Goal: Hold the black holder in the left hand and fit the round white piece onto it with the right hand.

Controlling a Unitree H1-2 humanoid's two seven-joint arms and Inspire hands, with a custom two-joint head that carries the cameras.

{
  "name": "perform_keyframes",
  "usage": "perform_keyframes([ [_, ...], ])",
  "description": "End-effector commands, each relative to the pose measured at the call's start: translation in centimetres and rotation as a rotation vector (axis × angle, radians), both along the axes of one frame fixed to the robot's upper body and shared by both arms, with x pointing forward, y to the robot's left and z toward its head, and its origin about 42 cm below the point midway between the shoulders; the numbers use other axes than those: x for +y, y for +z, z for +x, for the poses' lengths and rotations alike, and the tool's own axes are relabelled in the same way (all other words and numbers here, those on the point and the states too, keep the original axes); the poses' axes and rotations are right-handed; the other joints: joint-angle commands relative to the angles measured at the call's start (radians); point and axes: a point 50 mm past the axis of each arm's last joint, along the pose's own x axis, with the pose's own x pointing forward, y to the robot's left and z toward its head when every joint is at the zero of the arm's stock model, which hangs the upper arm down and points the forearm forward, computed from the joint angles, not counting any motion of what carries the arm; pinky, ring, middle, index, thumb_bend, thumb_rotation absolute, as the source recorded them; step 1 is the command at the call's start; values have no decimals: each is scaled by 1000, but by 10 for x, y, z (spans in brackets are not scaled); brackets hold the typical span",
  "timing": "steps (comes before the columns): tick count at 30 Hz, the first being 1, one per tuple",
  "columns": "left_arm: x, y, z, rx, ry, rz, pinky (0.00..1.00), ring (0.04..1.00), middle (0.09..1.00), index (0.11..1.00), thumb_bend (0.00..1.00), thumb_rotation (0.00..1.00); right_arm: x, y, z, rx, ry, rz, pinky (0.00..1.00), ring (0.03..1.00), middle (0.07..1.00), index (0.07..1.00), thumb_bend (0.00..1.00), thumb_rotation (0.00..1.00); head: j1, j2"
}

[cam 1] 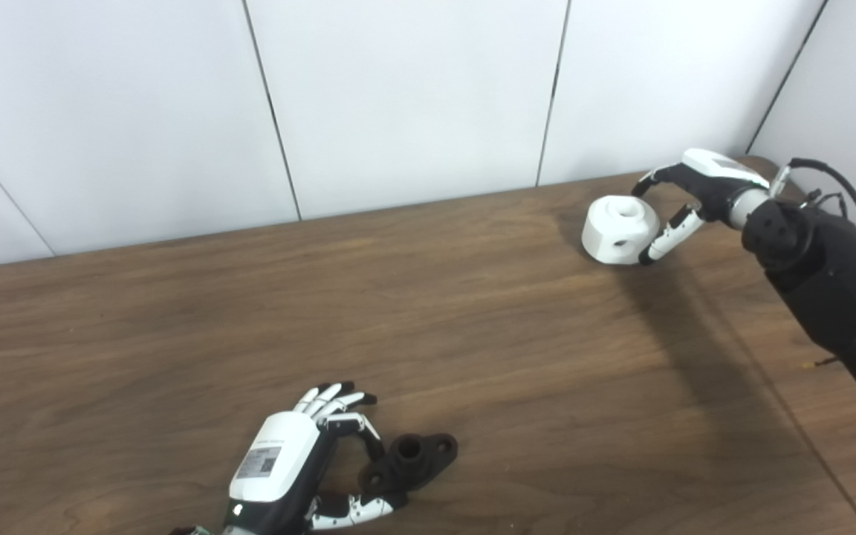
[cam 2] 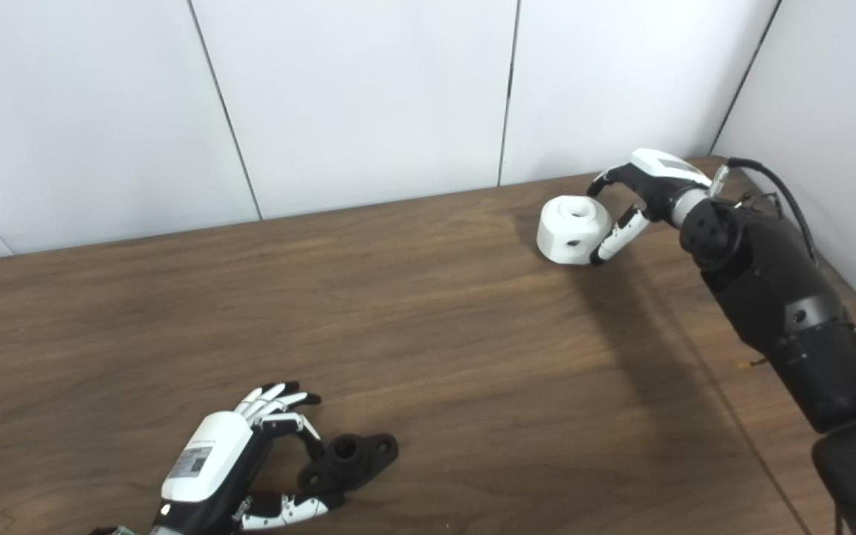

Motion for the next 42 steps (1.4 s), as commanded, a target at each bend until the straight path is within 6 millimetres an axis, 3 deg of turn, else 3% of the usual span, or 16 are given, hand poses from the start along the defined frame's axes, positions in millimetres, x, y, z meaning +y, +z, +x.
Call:
perform_keyframes([
  [1, 6, -24, -14, 133, -31, 112, 957, 926, 838, 489, 514, 60, -1, 39, 8, -88, -5, -26, 915, 942, 907, 768, 903, 185, 1, 0],
  [9, 7, -25, -14, 136, -32, 118, 953, 925, 838, 489, 513, 61, 4, 38, 9, -100, -3, 12, 867, 927, 910, 760, 893, 183, 3, 2],
  [16, 8, -25, -15, 124, -33, 128, 943, 923, 836, 489, 514, 61, 4, 36, 9, -110, -7, 50, 797, 853, 845, 739, 892, 153, 1, 3],
  [26, 8, -26, -14, 113, -27, 141, 942, 920, 836, 489, 514, 61, 7, 30, 9, -95, -2, 37, 809, 860, 840, 720, 894, 171, -2, -4],
  [32, 8, -27, -13, 112, -24, 143, 944, 918, 835, 489, 514, 61, 7, 32, 9, -86, 8, 3, 860, 916, 871, 716, 879, 175, 0, -7],
  [42, 9, -28, -13, 110, -19, 150, 941, 917, 834, 489, 515, 61, 5, 33, 9, -113, 18, -26, 870, 912, 821, 660, 852, 147, 0, -7],
])
